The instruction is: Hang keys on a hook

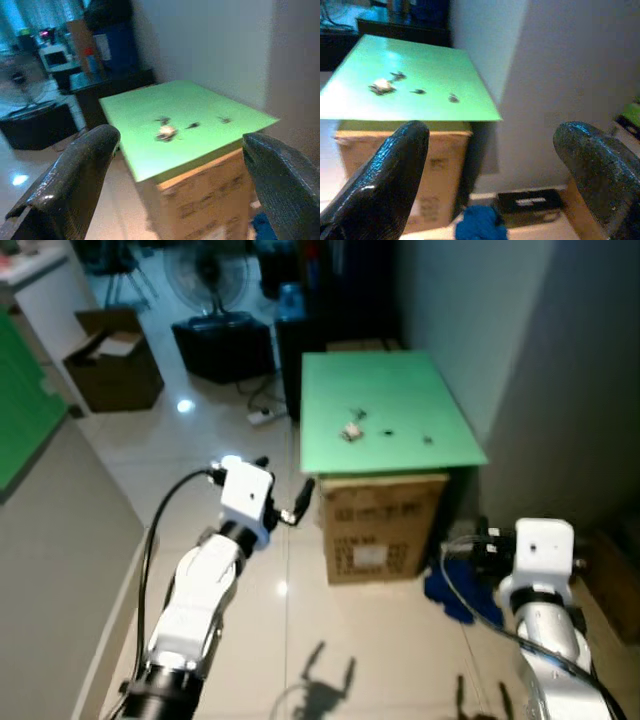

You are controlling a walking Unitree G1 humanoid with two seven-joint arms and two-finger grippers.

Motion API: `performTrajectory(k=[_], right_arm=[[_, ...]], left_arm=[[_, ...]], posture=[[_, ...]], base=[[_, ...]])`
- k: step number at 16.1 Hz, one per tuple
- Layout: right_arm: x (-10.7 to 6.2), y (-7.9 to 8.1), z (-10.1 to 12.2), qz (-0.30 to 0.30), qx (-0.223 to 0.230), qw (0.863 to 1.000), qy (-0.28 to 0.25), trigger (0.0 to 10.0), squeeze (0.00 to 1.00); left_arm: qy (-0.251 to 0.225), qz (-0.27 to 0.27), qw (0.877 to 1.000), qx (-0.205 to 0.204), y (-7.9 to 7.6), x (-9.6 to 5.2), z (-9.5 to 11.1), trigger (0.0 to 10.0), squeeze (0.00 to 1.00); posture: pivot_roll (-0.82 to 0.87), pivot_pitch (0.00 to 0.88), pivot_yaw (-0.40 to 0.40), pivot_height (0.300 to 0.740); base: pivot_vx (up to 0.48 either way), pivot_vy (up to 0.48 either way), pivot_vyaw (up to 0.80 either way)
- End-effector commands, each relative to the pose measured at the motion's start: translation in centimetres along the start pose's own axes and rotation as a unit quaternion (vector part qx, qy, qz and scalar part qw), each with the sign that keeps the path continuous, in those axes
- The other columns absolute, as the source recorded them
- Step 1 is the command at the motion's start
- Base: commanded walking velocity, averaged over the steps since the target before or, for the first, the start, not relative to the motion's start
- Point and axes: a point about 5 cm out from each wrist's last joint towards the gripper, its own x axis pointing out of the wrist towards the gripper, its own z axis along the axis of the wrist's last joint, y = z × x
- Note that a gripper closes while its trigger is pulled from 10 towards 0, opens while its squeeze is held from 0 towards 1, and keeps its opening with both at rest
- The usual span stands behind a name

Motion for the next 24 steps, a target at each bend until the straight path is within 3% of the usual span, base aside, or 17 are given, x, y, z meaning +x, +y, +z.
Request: performTrajectory(k=[1,10,17,24], right_arm=[[0.26,0.57,0.51,0.011,0.002,1.000,-0.009,10.0,0.00],[0.68,0.82,0.74,0.034,-0.027,0.999,-0.020,10.0,0.00],[0.64,0.54,0.62,0.027,-0.021,0.999,-0.014,10.0,0.00],[0.58,0.25,0.37,0.019,-0.005,1.000,-0.005,10.0,0.00]], left_arm=[[0.005,0.014,1.000,0.006,0.70,-0.02,-0.06,10.0,0.00],[0.004,0.023,1.000,0.006,0.58,0.56,-0.01,10.0,0.00],[0.006,0.021,1.000,0.005,0.29,0.67,-0.16,10.0,0.00],[0.007,0.015,1.000,0.006,0.28,0.76,-0.23,10.0,0.00]], posture=[[-0.20,0.000,0.048,0.740],[-0.21,0.000,0.050,0.740],[-0.21,0.000,0.049,0.740],[-0.22,0.000,0.055,0.740]], base=[[0.368,0.000,0.00],[0.368,0.000,0.20],[0.359,0.000,0.00],[0.358,0.000,-0.80]])
